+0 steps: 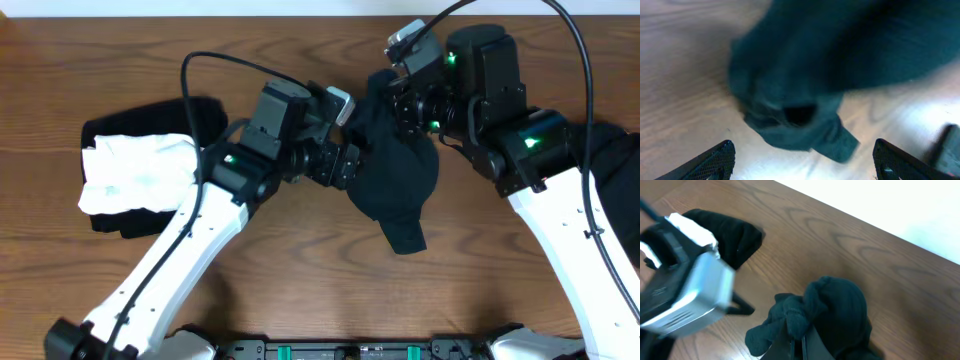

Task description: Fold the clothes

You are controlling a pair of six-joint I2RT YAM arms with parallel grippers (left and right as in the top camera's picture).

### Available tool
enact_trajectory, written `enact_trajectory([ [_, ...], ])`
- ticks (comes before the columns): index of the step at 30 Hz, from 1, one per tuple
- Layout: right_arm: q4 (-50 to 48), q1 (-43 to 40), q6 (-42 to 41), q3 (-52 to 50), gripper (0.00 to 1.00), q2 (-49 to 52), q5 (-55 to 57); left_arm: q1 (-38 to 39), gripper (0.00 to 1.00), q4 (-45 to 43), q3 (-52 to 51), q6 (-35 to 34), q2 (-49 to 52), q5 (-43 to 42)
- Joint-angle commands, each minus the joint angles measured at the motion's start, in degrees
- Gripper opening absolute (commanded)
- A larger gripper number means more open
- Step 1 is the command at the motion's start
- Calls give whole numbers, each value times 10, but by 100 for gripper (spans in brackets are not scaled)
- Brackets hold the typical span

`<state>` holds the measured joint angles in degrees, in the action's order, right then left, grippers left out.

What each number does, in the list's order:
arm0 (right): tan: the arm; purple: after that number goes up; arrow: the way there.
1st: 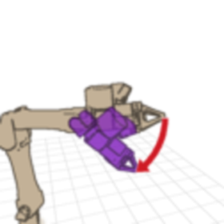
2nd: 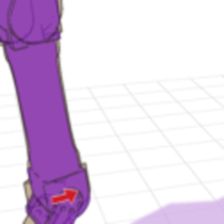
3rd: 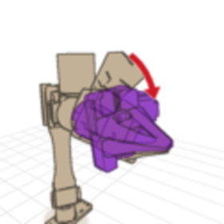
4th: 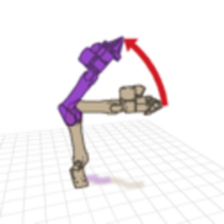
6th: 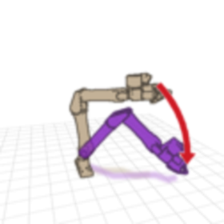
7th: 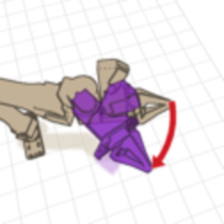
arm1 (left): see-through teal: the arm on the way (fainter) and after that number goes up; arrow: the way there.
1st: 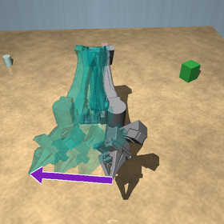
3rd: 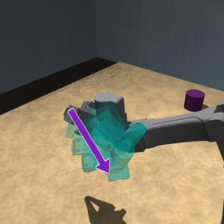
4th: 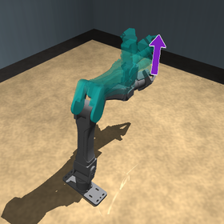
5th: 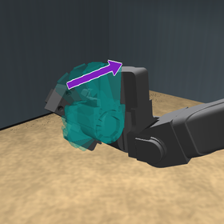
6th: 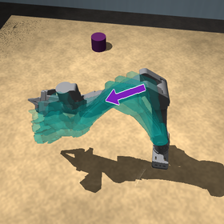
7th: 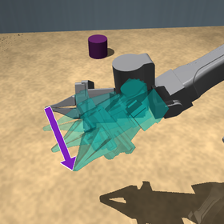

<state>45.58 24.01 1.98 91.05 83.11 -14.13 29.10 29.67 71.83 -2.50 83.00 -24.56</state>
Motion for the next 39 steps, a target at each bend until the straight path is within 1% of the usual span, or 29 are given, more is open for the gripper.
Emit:
enact_trajectory([
  [1, 3, 23, 7, 3, 1, -23, -3, 1, 89, -21, 3, 14, 17, 37],
  [9, 12, 35, 6, 3, 1, -44, -3, 1, 88, -65, 3, 14, 37, 74],
  [11, 14, 38, 6, 3, 1, -50, -3, 1, 82, -67, 3, 14, 38, 86],
  [15, 19, 38, 7, 3, 1, -59, -3, 1, 55, -67, 3, 14, 38, 92],
  [16, 21, 38, 7, 3, 1, -60, -2, 1, 46, -67, 3, 14, 38, 92],
  [17, 23, 38, 7, 3, 1, -61, -2, 1, 39, -67, 3, 14, 38, 92],
  [18, 26, 38, 7, 3, 1, -61, 3, 1, 27, -66, 3, 14, 38, 92],
  [20, 31, 38, 7, 3, 1, -61, 20, 1, 11, -66, 3, 13, 38, 92],
  [21, 35, 38, 7, 3, 1, -61, 33, 1, 6, -66, 3, 11, 38, 92],
  [25, 49, 38, 6, 3, 1, -61, 81, 1, 6, -64, 3, 10, 34, 92],
  [31, 55, 38, 5, 3, 1, -61, 89, 1, 6, -62, 3, 9, 12, 92],
  [35, 58, 36, -29, 2, 2, -52, 144, 1, 6, -60, 3, -2, -26, 92],
  [39, 62, 28, -53, 1, 5, -35, 154, 1, 6, -58, 3, -4, -74, 92],
])
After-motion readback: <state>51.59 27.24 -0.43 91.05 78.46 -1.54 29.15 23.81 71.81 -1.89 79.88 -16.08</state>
